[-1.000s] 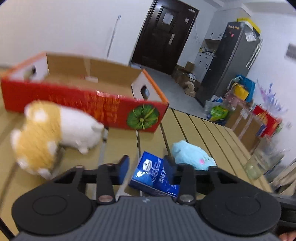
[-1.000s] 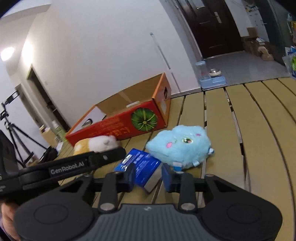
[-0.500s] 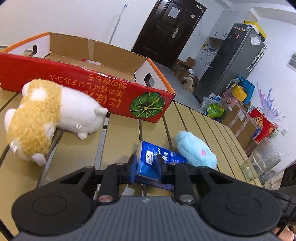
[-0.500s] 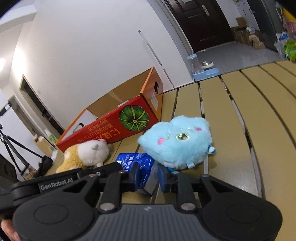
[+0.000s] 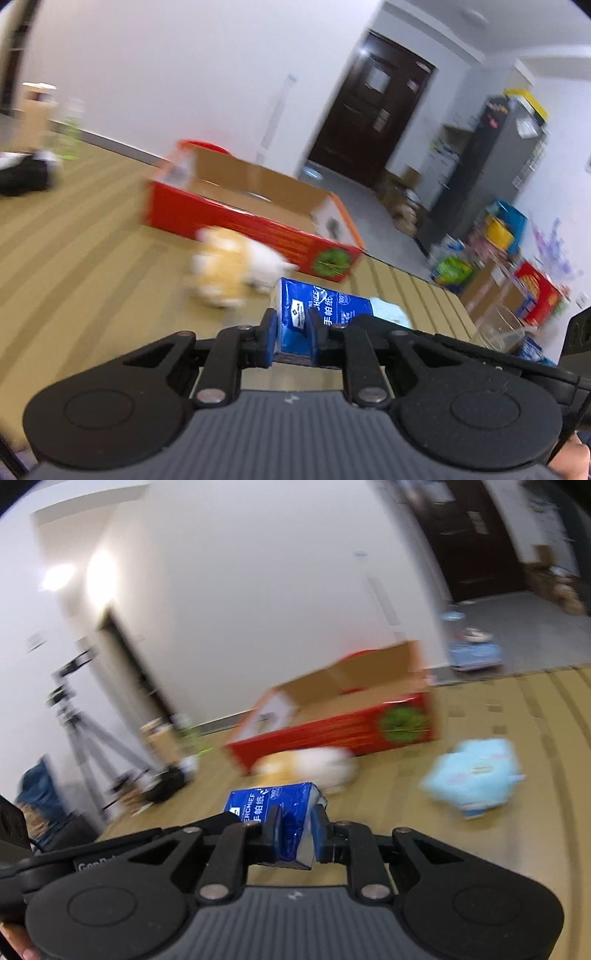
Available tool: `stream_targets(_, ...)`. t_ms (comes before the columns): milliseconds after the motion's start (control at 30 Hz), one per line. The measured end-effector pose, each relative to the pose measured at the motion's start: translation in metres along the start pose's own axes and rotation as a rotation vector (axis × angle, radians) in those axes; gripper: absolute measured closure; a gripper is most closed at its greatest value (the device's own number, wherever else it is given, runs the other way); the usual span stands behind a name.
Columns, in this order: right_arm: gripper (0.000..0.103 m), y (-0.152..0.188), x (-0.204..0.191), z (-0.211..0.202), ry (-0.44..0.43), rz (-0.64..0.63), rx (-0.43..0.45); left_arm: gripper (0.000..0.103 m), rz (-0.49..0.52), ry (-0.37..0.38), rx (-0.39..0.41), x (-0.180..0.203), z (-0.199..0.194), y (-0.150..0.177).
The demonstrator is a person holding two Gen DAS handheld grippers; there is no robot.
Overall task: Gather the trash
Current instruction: 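Carry the blue tissue box over the black bin and open both grippers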
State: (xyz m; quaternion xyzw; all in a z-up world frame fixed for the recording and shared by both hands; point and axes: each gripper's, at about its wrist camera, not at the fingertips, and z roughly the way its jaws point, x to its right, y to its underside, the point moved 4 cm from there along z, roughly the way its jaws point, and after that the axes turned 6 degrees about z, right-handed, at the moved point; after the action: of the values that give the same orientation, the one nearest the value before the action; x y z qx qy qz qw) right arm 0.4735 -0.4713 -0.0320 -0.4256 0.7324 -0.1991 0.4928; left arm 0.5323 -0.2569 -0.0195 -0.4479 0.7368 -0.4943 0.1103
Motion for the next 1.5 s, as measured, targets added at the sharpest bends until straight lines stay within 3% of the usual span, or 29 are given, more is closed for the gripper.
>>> stream_targets(267, 0.087, 0.075, -0.156, 0.024, -0.196, -0.104, -0.133, 0.086, -0.095, -0.212, 0.081, -0.119, -0.150, 0.034)
stream_targets(500, 0.087, 0.135, -0.255, 0.060, -0.289, -0.169, -0.255, 0.086, -0.188, -0.320, 0.094, -0.201, -0.215, 0.060)
stream_targets(767, 0.087, 0.197, -0.293, 0.120, -0.248, -0.231, -0.378, 0.086, -0.278, -0.356, 0.008, -0.277, -0.206, 0.100)
stream_targets(1167, 0.087, 0.291, -0.285, 0.218, -0.111, -0.344, -0.499, 0.086, -0.387, -0.344, -0.160, -0.368, -0.141, 0.175)
stream_targets(1500, 0.084, 0.331, -0.270, 0.268, -0.049, -0.410, -0.540, 0.084, -0.402, -0.358, -0.230, -0.389, -0.107, 0.204)
